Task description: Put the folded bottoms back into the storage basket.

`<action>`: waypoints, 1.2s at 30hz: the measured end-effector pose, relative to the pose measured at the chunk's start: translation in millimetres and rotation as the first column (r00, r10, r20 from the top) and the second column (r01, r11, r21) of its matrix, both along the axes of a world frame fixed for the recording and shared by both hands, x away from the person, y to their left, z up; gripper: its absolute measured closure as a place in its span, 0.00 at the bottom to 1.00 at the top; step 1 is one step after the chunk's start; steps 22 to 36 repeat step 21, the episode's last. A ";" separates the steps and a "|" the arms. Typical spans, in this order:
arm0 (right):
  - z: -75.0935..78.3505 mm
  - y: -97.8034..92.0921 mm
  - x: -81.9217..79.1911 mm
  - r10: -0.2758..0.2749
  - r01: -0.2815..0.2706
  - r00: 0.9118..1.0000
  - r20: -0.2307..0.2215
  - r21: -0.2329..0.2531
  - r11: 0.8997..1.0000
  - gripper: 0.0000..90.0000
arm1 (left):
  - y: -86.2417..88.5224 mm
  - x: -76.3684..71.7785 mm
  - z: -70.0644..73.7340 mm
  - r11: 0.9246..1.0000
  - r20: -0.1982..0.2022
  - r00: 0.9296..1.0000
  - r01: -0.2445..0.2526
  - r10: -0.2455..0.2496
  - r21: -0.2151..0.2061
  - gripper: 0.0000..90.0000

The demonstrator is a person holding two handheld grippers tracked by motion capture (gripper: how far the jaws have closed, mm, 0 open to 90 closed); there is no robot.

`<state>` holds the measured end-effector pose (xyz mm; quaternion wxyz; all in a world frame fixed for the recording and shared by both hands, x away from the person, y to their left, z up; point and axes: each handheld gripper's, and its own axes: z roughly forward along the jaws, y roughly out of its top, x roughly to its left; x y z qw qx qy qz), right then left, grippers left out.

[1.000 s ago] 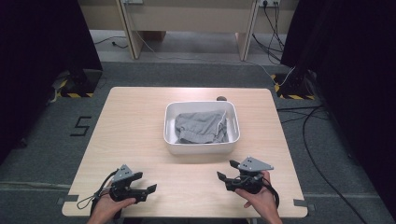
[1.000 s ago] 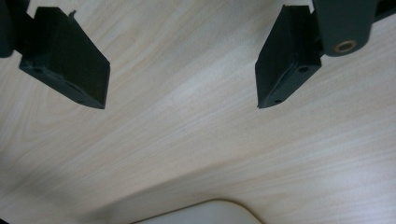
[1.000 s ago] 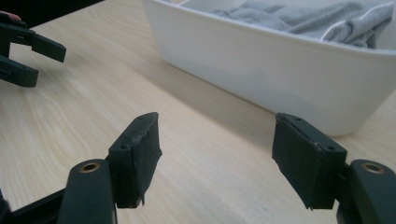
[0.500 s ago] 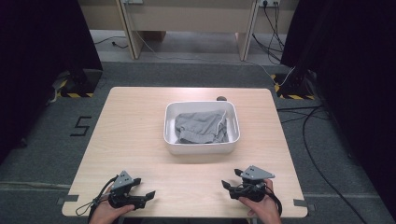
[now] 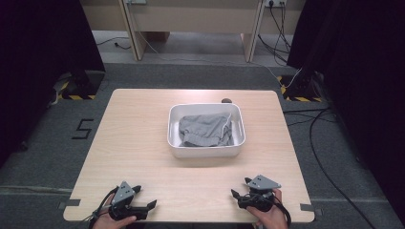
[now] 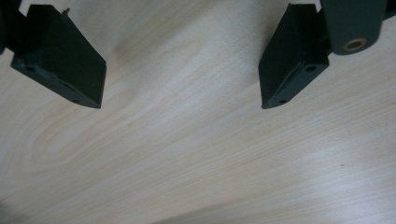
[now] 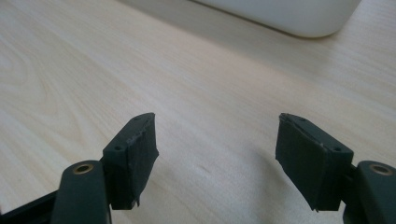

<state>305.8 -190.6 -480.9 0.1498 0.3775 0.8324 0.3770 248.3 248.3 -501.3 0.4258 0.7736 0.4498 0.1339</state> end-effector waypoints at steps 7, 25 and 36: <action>-6.6 2.9 -5.4 0.019 -0.019 1.000 -0.015 -0.034 0.999 0.25 | -7.0 -5.9 -2.4 0.996 0.052 0.998 0.029 -0.034 0.090 0.16; -8.4 3.7 -7.8 0.025 -0.025 1.000 -0.007 -0.027 0.999 0.21 | -6.8 -5.6 -2.6 0.996 0.053 0.998 0.032 -0.037 0.088 0.15; -8.4 3.7 -7.8 0.025 -0.025 1.000 -0.007 -0.027 0.999 0.21 | -6.8 -5.6 -2.6 0.996 0.053 0.998 0.032 -0.037 0.088 0.15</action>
